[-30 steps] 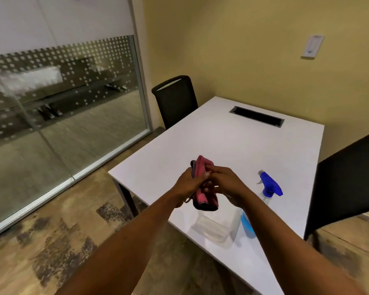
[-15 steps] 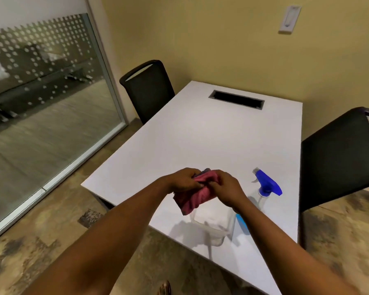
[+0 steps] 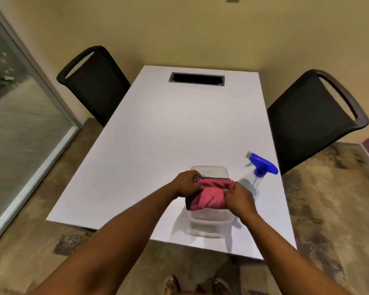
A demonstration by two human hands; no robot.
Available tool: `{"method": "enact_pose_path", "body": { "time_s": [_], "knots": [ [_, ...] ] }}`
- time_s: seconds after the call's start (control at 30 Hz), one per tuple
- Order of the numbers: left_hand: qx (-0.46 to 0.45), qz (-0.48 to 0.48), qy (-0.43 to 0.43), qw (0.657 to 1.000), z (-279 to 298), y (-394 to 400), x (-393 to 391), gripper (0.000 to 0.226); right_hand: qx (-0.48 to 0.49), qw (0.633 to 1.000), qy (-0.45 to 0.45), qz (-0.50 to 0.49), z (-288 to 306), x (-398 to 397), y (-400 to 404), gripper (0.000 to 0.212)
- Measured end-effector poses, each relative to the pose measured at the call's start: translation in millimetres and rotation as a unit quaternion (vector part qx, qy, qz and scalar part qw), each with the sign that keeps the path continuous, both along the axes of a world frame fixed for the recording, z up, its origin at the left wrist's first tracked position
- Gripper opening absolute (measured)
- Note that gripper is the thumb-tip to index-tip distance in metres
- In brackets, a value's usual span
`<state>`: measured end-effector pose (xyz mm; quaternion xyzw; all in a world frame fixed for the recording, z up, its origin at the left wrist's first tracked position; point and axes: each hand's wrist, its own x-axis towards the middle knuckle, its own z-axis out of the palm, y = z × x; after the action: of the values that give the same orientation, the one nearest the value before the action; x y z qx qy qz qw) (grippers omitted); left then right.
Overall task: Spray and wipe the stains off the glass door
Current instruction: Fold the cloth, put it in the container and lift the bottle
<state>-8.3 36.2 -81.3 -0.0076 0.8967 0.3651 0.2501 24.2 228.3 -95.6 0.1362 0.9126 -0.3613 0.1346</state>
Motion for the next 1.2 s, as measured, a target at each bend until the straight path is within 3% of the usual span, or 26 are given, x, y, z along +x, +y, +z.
{"method": "enact_pose_path", "body": {
  "time_s": [0.13, 0.27, 0.37, 0.47, 0.57, 0.63, 0.77, 0.9, 0.97, 1.03, 1.2],
  "knots": [
    [-0.023, -0.001, 0.023, 0.999, -16.8, 13.2, 2.4, 0.046, 0.036, 0.998, -0.031, -0.04, -11.5, 4.9, -0.7, 0.019],
    [-0.087, -0.077, 0.077, 0.99, -28.1, 19.2, 7.5, 0.055, 0.096, 0.994, -0.037, -0.027, -19.2, 6.4, -8.1, 0.021],
    [-0.22, -0.19, 0.17, 0.942, -36.3, 18.7, 16.6, 0.064, 0.109, 0.993, -0.042, -0.001, -15.8, 5.1, -18.3, 0.024],
    [-0.25, -0.226, 0.264, 0.904, -37.4, 28.1, 21.1, 0.042, 0.145, 0.989, -0.034, 0.028, -9.1, 1.2, -23.6, 0.021],
    [-0.246, -0.271, 0.25, 0.896, -38.6, 27.6, 29.3, 0.029, 0.183, 0.981, -0.025, 0.065, -5.8, 0.5, -30.9, 0.018],
    [-0.254, -0.299, 0.182, 0.902, -60.0, 11.1, 16.9, 0.025, 0.2, 0.975, -0.056, 0.082, -28.2, -18.4, -50.1, 0.019],
    [-0.291, -0.301, 0.156, 0.894, -60.3, 5.3, 21.4, 0.019, 0.244, 0.955, -0.035, 0.165, -31.3, -18.3, -53.1, 0.02],
    [-0.321, -0.33, 0.165, 0.872, -63.9, 3.5, 17.4, 0.016, 0.336, 0.913, 0.041, 0.228, -37.0, -17.9, -51.4, 0.045],
    [-0.328, -0.349, 0.173, 0.861, -65.0, 3.6, 14.8, 0.016, 0.378, 0.888, 0.055, 0.258, -36.3, -17.5, -50.3, 0.042],
    [-0.345, -0.371, 0.18, 0.843, -66.7, 2.8, 11.9, 0.019, 0.411, 0.862, 0.024, 0.297, -38.6, -14.8, -47.8, 0.036],
    [-0.388, -0.404, 0.174, 0.81, -70.9, 3.0, 5.0, 0.017, 0.438, 0.823, -0.082, 0.353, -53.1, -12.8, -49.4, 0.046]
  ]
}}
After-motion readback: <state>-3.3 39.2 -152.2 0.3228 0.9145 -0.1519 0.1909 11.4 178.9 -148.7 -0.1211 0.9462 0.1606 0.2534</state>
